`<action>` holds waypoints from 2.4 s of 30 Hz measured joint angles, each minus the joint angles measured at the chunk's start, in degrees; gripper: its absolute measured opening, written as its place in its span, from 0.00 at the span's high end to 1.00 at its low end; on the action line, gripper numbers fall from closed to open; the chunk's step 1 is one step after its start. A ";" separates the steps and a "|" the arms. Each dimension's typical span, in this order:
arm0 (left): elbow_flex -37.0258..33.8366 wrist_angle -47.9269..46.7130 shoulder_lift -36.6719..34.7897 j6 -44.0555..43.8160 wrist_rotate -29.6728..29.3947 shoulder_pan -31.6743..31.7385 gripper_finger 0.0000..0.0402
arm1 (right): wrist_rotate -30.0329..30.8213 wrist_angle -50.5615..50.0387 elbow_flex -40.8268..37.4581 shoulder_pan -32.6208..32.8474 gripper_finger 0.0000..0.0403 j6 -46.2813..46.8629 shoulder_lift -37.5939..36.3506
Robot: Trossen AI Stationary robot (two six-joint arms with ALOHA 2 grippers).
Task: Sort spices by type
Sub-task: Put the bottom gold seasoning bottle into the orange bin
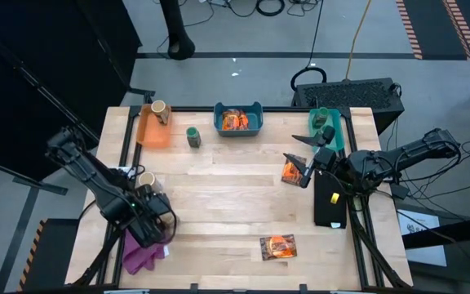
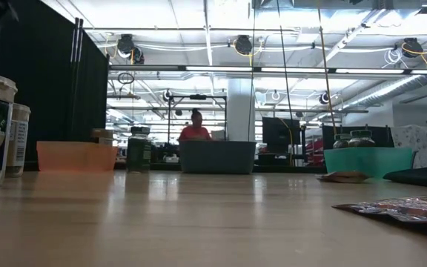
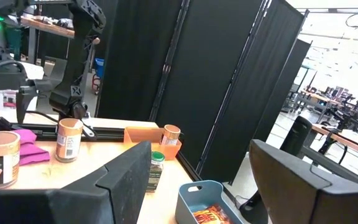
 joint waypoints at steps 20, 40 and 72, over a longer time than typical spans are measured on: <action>-5.46 5.26 -5.48 2.71 0.17 4.06 0.24 | -0.06 -0.73 0.00 -2.72 0.37 0.58 -0.01; -5.46 5.65 -5.46 4.82 0.83 3.98 0.10 | -0.08 -1.31 0.00 -2.92 0.37 1.06 -0.01; -9.59 11.95 -5.34 3.19 3.39 4.05 0.07 | -0.08 -1.57 0.02 -2.92 0.37 1.51 0.00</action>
